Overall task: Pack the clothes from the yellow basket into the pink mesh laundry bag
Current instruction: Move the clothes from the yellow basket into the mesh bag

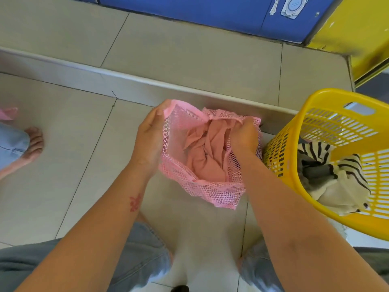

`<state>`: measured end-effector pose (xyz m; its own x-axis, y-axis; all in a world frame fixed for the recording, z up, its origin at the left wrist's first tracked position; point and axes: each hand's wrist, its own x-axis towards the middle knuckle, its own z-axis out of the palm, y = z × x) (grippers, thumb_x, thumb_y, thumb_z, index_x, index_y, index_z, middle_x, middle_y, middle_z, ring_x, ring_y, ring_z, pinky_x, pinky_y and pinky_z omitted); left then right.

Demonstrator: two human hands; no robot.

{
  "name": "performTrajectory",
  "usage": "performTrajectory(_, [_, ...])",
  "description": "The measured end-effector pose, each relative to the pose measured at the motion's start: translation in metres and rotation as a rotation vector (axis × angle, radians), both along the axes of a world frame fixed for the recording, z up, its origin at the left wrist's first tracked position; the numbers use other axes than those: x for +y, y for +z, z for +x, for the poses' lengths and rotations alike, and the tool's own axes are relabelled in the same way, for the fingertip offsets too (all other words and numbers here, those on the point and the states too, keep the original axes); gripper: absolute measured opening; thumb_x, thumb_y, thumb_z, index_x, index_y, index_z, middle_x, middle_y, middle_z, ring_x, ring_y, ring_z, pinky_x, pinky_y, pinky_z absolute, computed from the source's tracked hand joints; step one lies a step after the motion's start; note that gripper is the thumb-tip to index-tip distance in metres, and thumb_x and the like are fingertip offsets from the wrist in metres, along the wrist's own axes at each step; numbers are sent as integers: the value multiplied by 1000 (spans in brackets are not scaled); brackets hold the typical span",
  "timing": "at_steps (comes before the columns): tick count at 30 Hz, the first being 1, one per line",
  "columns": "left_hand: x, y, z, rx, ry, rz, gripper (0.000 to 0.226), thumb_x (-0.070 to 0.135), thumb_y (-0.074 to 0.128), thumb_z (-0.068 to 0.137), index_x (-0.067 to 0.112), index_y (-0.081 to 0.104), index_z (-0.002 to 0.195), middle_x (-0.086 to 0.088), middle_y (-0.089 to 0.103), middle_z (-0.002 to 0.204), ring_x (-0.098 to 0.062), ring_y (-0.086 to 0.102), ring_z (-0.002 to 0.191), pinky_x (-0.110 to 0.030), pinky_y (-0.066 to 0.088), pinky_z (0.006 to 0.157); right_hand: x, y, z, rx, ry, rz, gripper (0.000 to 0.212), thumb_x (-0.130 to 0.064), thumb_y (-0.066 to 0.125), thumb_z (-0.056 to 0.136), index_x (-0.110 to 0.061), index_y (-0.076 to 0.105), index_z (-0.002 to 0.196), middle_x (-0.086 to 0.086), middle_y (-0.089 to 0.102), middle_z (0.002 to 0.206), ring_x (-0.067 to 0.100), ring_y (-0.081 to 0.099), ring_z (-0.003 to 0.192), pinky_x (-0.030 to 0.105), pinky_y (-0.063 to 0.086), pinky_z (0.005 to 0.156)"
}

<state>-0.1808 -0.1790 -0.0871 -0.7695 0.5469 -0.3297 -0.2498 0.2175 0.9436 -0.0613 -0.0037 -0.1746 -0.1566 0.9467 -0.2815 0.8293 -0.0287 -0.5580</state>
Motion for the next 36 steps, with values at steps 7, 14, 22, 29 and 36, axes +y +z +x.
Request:
performTrajectory(7, [-8, 4, 19, 45, -32, -46, 36, 32, 33, 106, 37, 54, 135, 23, 53, 128, 0, 48, 122, -29, 35, 112, 11, 54, 14, -82, 115, 153, 29, -19, 44, 97, -13, 43, 125, 15, 64, 113, 38, 62, 100, 38, 46, 72])
performTrajectory(14, [-1, 18, 40, 61, -134, -11, 40, 36, 28, 106, 40, 44, 142, 19, 42, 146, 1, 40, 128, -21, 33, 106, -18, 98, 34, -39, 330, 346, 38, -7, 52, 90, -13, 51, 127, 15, 52, 126, 36, 50, 116, 41, 45, 86])
performTrajectory(22, [15, 17, 64, 63, -114, -35, 41, 33, 27, 106, 37, 40, 145, 12, 47, 140, 2, 50, 112, -17, 40, 90, 8, 130, 117, 20, 71, 487, 42, -15, 57, 86, -11, 50, 127, 16, 50, 129, 37, 46, 119, 42, 39, 93])
performTrajectory(29, [42, 7, 87, 73, -101, -91, 40, 39, 28, 105, 41, 42, 143, 8, 49, 142, -14, 52, 123, -35, 45, 103, 51, 60, 193, -538, 245, -183, 130, -74, 73, 61, -26, -3, 155, 20, -8, 161, 46, 2, 147, 66, 20, 113])
performTrajectory(36, [57, 2, 89, 111, -93, -134, 41, 36, 28, 105, 38, 42, 144, 4, 46, 148, -16, 46, 133, -41, 39, 111, 62, 43, 178, -950, 766, -186, 108, -78, 54, 76, -31, -2, 155, 11, 5, 164, 39, 9, 149, 63, 12, 115])
